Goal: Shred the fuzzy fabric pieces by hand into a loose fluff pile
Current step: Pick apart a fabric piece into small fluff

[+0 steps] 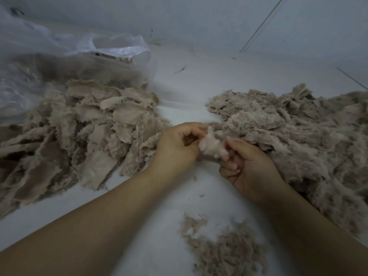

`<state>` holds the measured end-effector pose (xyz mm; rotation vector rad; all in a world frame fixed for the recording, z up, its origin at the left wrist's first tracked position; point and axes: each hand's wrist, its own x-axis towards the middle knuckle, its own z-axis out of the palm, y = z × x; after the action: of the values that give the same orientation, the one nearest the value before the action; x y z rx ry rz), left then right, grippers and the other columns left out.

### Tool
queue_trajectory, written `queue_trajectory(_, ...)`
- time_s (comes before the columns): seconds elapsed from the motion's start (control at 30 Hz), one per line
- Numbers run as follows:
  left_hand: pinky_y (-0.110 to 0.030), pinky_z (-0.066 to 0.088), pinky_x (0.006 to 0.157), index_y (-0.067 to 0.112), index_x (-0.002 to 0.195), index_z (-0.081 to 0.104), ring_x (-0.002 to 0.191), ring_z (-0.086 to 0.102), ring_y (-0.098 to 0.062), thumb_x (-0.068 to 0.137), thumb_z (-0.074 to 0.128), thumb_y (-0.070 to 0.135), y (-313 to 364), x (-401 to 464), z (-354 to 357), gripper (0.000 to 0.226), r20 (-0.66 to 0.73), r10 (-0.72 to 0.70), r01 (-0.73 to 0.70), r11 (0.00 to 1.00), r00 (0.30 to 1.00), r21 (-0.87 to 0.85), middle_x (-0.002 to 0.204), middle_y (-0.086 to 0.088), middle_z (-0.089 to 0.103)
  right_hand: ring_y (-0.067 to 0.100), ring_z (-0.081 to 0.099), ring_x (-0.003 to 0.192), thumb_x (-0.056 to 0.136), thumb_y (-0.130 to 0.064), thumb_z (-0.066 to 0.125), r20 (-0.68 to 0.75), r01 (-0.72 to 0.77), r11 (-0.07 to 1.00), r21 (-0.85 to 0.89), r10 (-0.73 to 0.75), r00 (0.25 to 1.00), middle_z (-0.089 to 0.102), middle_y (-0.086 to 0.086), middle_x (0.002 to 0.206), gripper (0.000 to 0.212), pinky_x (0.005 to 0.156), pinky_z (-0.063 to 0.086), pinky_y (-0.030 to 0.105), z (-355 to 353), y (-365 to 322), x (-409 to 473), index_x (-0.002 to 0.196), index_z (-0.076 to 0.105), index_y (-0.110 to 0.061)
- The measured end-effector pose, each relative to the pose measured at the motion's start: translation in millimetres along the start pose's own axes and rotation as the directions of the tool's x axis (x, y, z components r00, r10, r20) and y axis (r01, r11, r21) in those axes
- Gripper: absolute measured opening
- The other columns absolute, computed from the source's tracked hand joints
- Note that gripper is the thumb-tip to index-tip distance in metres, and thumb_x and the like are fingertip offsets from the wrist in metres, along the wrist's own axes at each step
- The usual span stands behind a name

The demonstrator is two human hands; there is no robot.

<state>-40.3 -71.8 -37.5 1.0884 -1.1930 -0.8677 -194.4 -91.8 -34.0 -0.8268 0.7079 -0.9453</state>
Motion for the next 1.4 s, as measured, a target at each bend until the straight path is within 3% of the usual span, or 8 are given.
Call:
queue_trajectory(0.23,-0.03,0.048,0.101,0.01,0.083,0.076,0.115,0.063,-0.011,0.089,0.059,-0.007,-6,-3,5,0.025,0.152,-0.147,0.169,0.975,0.977,-0.143,0.122,0.0,0.065,0.004,0.038,0.045,0.079,-0.017,0.058,0.074,0.0,0.993,-0.118,0.008,0.997,0.052,0.001,0.057,0.016,0.039,0.031,0.013,-2,3,0,0.077,0.058,-0.001)
queue_trajectory(0.47,-0.029,0.054,0.093,0.001,0.094,0.068,0.107,0.066,-0.023,0.079,0.058,-0.023,-3,1,1,0.03,0.142,-0.138,0.185,0.891,0.98,-0.415,0.12,-0.013,0.067,0.003,0.035,0.043,0.077,-0.017,0.061,0.032,-0.036,0.999,-0.037,0.037,0.999,0.048,0.001,0.059,0.015,0.037,0.027,0.012,0,1,1,0.072,0.05,-0.007)
queue_trajectory(0.57,-0.03,0.059,0.076,-0.004,0.099,0.065,0.085,0.07,-0.025,0.081,0.057,-0.017,0,-2,-1,0.024,0.193,-0.151,0.228,0.845,0.969,-0.484,0.102,-0.013,0.073,0.002,0.032,0.039,0.079,-0.02,0.059,0.053,-0.053,0.994,-0.092,0.058,0.997,0.045,0.0,0.054,0.023,0.034,0.023,0.012,1,0,0,0.069,0.046,-0.004)
queue_trajectory(0.63,-0.036,0.06,0.075,-0.004,0.105,0.063,0.077,0.069,-0.027,0.082,0.057,-0.013,0,-3,-1,0.025,0.218,-0.172,0.258,0.842,0.961,-0.474,0.102,-0.016,0.072,0.002,0.029,0.037,0.079,-0.019,0.059,0.084,-0.047,0.986,-0.161,0.061,0.995,0.041,-0.002,0.048,0.024,0.034,0.022,0.013,1,0,-2,0.067,0.043,-0.004)
queue_trajectory(0.8,-0.019,0.052,0.09,-0.001,0.125,0.056,0.105,0.065,-0.004,0.09,0.045,-0.021,-4,1,5,0.043,0.158,-0.23,0.268,0.918,0.96,-0.293,0.127,-0.01,0.063,0.005,0.024,0.034,0.074,-0.017,0.062,0.103,-0.022,0.968,-0.252,0.05,0.993,0.034,0.0,0.041,0.026,0.037,0.017,0.016,2,0,-5,0.064,0.043,-0.002)
queue_trajectory(0.9,-0.024,0.046,0.101,0.006,0.129,0.056,0.119,0.06,-0.011,0.093,0.045,-0.015,-2,3,2,0.043,0.144,-0.286,0.317,0.9,0.947,-0.299,0.132,-0.012,0.061,0.005,0.026,0.035,0.074,-0.016,0.064,0.084,-0.015,0.977,-0.215,0.034,0.996,0.038,0.0,0.044,0.024,0.037,0.018,0.016,2,1,-5,0.067,0.045,-0.002)
queue_trajectory(1.1,-0.028,0.052,0.063,0.017,0.083,0.068,0.071,0.058,-0.015,0.08,0.078,0.023,1,-6,1,0.012,-0.019,0.097,-0.09,0.971,0.995,0.222,0.093,-0.008,0.06,0.004,0.028,0.037,0.075,-0.02,0.066,0.041,-0.017,0.992,-0.124,0.023,0.999,0.038,0.0,0.049,0.021,0.033,0.024,0.015,-2,2,-1,0.066,0.052,-0.007)
queue_trajectory(1.4,-0.023,0.046,0.037,0.018,0.072,0.071,0.04,0.055,-0.015,0.089,0.067,0.004,1,-10,3,0.023,0.031,-0.079,0.077,0.996,0.996,0.039,0.057,-0.001,0.065,0.005,0.033,0.044,0.072,-0.018,0.068,-0.004,0.076,0.993,-0.092,-0.077,0.997,0.046,0.003,0.061,0.014,0.038,0.029,0.015,-3,6,3,0.077,0.058,-0.009)
